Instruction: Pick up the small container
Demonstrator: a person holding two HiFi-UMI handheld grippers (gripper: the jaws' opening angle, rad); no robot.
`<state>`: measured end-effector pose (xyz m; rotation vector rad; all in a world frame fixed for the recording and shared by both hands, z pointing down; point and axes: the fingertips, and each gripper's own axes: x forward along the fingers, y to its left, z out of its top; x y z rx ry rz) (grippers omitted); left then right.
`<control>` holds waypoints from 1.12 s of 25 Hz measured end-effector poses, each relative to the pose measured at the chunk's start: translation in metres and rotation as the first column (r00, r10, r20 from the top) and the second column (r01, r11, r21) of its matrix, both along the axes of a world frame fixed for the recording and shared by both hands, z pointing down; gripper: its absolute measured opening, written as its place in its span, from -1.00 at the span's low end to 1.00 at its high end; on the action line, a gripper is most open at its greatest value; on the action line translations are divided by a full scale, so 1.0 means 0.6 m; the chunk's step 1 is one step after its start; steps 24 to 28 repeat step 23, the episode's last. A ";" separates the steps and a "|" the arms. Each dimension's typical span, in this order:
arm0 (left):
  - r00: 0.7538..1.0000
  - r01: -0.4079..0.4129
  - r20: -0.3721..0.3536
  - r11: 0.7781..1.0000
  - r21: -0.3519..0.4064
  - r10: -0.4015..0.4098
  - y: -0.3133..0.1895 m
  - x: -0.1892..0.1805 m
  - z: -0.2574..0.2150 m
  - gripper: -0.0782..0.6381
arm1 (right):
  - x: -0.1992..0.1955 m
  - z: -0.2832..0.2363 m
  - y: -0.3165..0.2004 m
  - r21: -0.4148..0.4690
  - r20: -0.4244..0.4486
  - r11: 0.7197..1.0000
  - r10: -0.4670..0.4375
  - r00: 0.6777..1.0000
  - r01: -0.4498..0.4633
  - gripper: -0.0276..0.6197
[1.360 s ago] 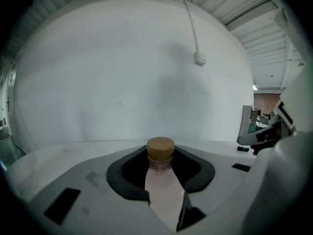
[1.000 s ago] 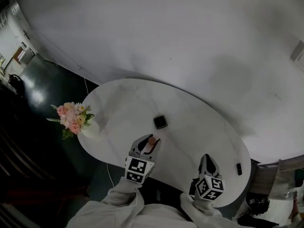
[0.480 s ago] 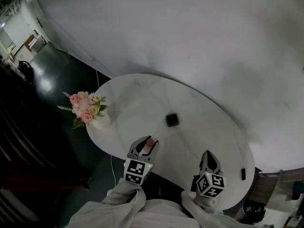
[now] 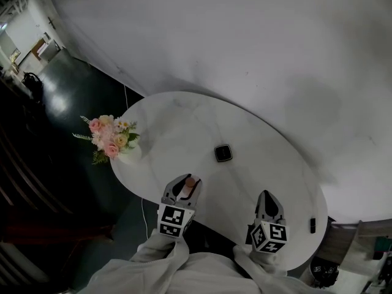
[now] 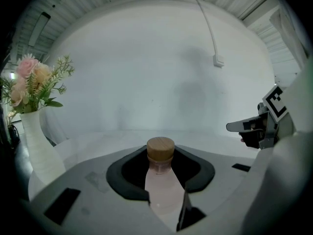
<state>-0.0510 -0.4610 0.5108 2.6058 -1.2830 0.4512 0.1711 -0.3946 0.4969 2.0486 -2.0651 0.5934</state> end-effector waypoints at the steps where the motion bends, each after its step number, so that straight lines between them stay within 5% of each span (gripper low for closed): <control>1: 1.000 0.000 -0.002 1.000 -0.002 0.000 0.000 0.001 0.000 -0.42 | 0.000 0.000 0.000 -0.002 0.000 1.000 0.000 1.000 0.000 -0.76; 28: 0.999 -0.033 0.005 0.999 -0.023 0.033 0.002 0.020 0.014 -0.42 | -0.003 0.010 -0.001 -0.021 0.029 1.000 -0.010 1.000 0.011 -0.76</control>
